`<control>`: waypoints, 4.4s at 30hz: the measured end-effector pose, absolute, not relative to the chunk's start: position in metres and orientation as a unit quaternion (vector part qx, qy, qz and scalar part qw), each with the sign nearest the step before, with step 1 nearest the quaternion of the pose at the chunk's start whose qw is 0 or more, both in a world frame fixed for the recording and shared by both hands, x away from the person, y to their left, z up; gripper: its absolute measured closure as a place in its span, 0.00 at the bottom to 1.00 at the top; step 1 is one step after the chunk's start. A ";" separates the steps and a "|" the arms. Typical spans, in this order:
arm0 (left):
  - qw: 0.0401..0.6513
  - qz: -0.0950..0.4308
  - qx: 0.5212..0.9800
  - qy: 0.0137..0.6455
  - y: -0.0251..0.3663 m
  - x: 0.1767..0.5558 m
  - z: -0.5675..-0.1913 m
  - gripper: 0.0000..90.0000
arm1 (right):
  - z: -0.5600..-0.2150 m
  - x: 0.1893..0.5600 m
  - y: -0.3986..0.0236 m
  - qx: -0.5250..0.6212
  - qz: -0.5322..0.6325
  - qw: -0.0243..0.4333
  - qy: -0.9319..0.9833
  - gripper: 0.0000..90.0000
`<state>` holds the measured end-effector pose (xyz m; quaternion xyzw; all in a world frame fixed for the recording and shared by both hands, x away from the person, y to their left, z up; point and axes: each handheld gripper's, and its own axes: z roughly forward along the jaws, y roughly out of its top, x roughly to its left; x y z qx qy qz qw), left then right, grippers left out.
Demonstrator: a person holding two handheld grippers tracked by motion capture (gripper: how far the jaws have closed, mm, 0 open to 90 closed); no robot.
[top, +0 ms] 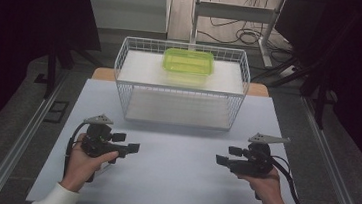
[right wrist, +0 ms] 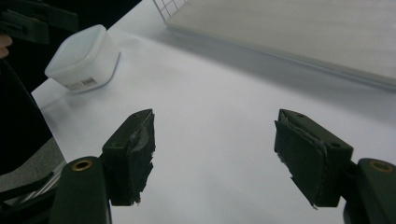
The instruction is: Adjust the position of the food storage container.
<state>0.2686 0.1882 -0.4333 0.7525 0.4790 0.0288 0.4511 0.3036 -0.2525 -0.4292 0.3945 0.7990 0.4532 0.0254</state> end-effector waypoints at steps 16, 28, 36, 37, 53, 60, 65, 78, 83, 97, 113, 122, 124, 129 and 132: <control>0.419 0.048 0.749 0.511 0.238 0.252 -0.432 0.42 | -0.440 0.304 -0.245 0.386 0.442 0.018 0.809 0.32; 0.381 0.048 0.748 0.541 0.280 0.223 -0.443 0.67 | -0.446 0.304 -0.250 0.397 0.435 0.013 0.808 0.32; 0.357 0.046 0.747 0.559 0.300 0.205 -0.457 0.97 | -0.446 0.304 -0.254 0.401 0.434 0.014 0.806 0.32; 0.345 0.044 0.751 0.561 0.304 0.200 -0.461 0.98 | -0.448 0.304 -0.255 0.403 0.431 0.013 0.807 0.32; 0.278 0.017 0.777 0.565 0.299 0.200 -0.500 1.00 | -0.454 0.304 -0.255 0.409 0.417 0.007 0.812 0.32; 0.295 0.008 0.773 0.562 0.281 0.212 -0.501 1.00 | -0.457 0.305 -0.257 0.410 0.412 0.006 0.814 0.32; 0.301 0.001 0.774 0.557 0.268 0.220 -0.504 1.00 | -0.457 0.305 -0.257 0.410 0.411 0.005 0.814 0.32; 0.333 0.020 0.765 0.551 0.278 0.220 -0.471 1.00 | -0.457 0.306 -0.260 0.415 0.410 0.002 0.812 0.31; 0.352 0.059 0.722 0.592 0.331 0.234 -0.439 1.00 | -0.456 0.307 -0.263 0.419 0.417 0.002 0.806 0.31; 0.285 0.032 0.718 0.634 0.355 0.283 -0.491 1.00 | -0.459 0.308 -0.262 0.422 0.407 0.000 0.810 0.30; 0.297 -0.009 0.736 0.608 0.310 0.290 -0.500 1.00 | -0.457 0.307 -0.263 0.425 0.409 0.001 0.808 0.30; 0.309 -0.025 0.747 0.588 0.281 0.291 -0.499 1.00 | -0.457 0.307 -0.263 0.426 0.409 -0.001 0.807 0.30; 0.310 -0.028 0.749 0.585 0.275 0.291 -0.498 1.00 | -0.457 0.307 -0.263 0.426 0.409 0.000 0.807 0.30; 0.313 -0.037 0.752 0.579 0.265 0.293 -0.500 1.00 | -0.457 0.307 -0.263 0.426 0.409 0.000 0.807 0.30; 0.316 -0.042 0.754 0.575 0.257 0.294 -0.501 1.00 | -0.457 0.307 -0.263 0.425 0.408 -0.001 0.808 0.30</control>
